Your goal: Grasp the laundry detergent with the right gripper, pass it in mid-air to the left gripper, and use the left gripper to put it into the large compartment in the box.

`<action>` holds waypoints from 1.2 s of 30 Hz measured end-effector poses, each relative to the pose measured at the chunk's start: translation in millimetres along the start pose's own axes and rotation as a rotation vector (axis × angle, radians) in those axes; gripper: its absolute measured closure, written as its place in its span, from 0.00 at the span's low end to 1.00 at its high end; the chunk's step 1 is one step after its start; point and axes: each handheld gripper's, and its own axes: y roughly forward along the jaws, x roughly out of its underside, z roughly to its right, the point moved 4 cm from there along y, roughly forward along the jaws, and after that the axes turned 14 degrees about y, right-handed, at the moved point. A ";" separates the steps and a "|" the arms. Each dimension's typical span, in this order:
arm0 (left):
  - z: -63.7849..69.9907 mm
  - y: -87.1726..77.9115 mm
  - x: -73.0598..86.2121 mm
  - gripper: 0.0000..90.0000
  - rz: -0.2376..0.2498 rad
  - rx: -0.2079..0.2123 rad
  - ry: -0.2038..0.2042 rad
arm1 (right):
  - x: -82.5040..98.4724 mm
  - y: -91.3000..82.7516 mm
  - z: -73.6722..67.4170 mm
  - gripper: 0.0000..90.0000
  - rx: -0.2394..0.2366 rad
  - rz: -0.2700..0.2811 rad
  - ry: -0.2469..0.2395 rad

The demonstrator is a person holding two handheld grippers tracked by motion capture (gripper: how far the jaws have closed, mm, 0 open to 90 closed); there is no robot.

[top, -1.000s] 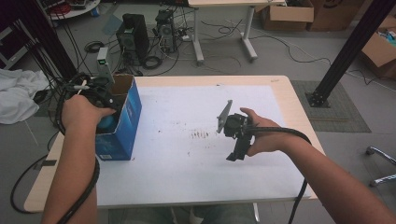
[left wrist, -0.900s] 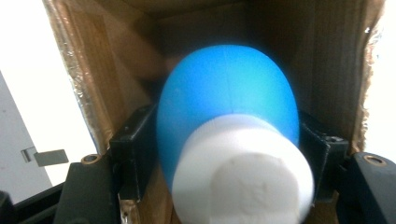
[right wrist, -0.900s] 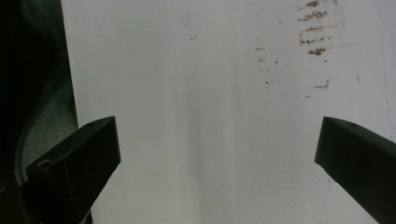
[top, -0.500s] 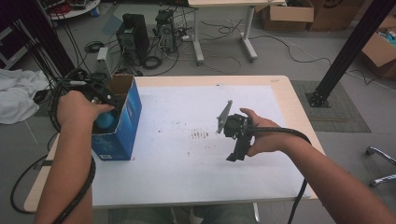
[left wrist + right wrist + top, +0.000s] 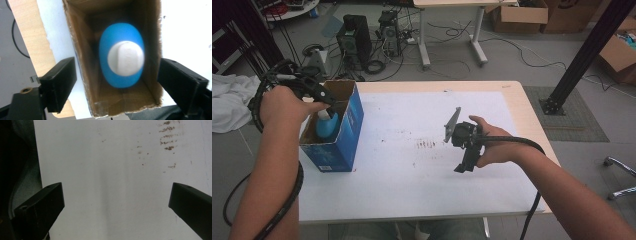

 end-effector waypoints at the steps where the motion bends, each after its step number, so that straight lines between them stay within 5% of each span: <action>1: 1.2 -2.4 -0.9 0.18 0.007 0.001 0.008 | -0.1 0.0 -0.1 0.00 0.000 0.000 -0.002; 20: 38.9 -43.4 -22.2 0.06 0.053 -0.034 0.154 | -3.3 -4.1 -3.4 0.00 0.008 -0.002 -0.001; 36: 72.3 -43.8 -36.5 0.01 0.036 -0.008 0.303 | -1.1 -5.0 -3.4 0.00 0.010 -0.010 0.009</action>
